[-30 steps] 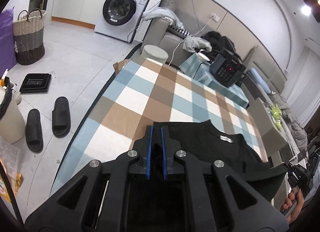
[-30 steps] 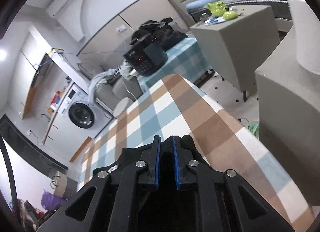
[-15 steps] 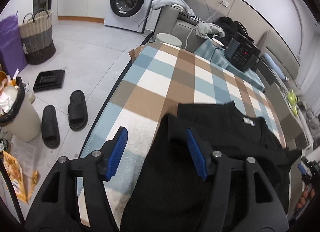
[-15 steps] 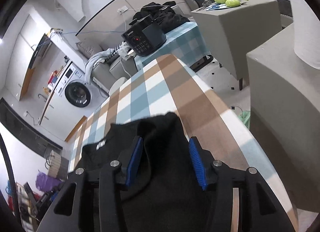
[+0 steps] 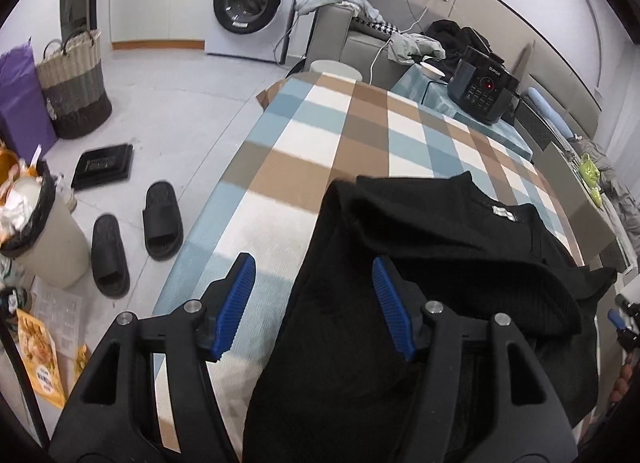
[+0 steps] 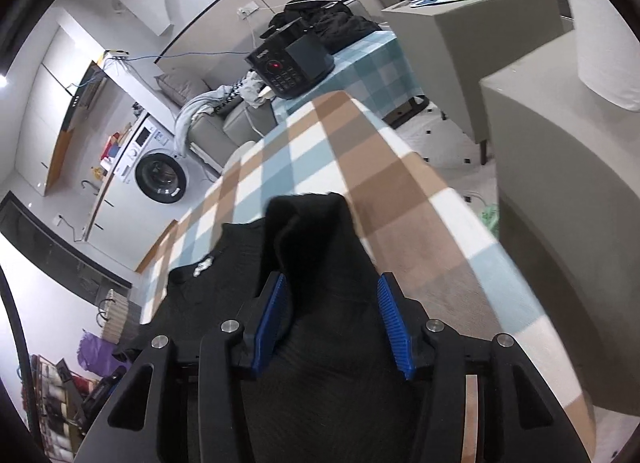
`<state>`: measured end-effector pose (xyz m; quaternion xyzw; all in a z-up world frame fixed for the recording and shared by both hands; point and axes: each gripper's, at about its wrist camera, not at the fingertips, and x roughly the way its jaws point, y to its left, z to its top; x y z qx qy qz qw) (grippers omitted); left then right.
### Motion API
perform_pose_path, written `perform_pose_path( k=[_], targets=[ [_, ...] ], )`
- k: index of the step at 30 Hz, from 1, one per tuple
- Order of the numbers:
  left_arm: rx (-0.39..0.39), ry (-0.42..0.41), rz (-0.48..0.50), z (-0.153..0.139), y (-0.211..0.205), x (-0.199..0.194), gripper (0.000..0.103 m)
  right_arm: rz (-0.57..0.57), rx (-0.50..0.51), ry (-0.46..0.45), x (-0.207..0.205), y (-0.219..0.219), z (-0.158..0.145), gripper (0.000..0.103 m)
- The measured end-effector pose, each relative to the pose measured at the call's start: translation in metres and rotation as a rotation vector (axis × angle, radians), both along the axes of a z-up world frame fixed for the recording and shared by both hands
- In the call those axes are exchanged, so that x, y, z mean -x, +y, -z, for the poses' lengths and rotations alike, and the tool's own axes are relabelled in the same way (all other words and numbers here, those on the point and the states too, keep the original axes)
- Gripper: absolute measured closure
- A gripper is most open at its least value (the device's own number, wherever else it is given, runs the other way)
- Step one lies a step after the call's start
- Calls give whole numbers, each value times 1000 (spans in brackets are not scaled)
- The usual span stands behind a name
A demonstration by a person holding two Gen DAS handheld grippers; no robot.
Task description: Fold small clothes
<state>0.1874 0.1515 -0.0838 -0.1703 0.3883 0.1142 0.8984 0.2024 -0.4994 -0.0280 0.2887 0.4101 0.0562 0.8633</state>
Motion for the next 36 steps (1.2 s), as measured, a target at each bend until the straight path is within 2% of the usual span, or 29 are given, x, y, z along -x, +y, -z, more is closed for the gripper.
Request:
perform_pose_path(
  k=[2,4,10,11,12,13,14,16,22,24,26,28,29,30,32,34,36],
  targets=[
    [-9,5,9,-1,-1,-12,45,-32,-52,-2,-10,7,0,54],
    [15,-2,35,0,-2,-22,45,-59,-82,8,-22,16,5,51],
    [9,8,59,6,-4,-52,45,-50,-88,52,-56,43,19,52],
    [7,-2,63,6,-3,-56,48,-46,-77,51,-60,46,19,71],
    [12,-24,72,5,-3,-60,53,-43,-64,45,-63,49,18,83],
    [19,-40,83,4,-2,-64,76,-40,-46,49,-68,51,18,96],
    [23,-46,92,3,-2,-68,91,-27,-32,61,-74,53,18,98],
    [38,-63,106,1,1,-75,100,-8,-53,46,-80,51,16,98],
    [72,-98,93,-8,13,-92,100,71,-140,27,-105,36,7,97],
    [112,-83,66,-4,20,-100,100,78,-152,67,-121,37,11,86],
    [181,-47,28,5,30,-109,100,73,-182,96,-132,38,13,67],
    [224,0,-2,13,36,-114,99,75,-182,80,-134,38,9,58],
    [237,4,-6,16,38,-114,98,70,-174,69,-132,40,6,58],
    [232,7,-11,17,38,-113,96,50,-156,44,-128,41,0,58],
    [198,8,-16,16,36,-109,84,36,-125,19,-121,39,-7,58],
    [178,-7,-21,11,35,-104,78,37,-57,2,-112,34,-14,57],
    [166,-17,-27,7,36,-98,65,54,-2,6,-105,28,-15,57]
  ],
)
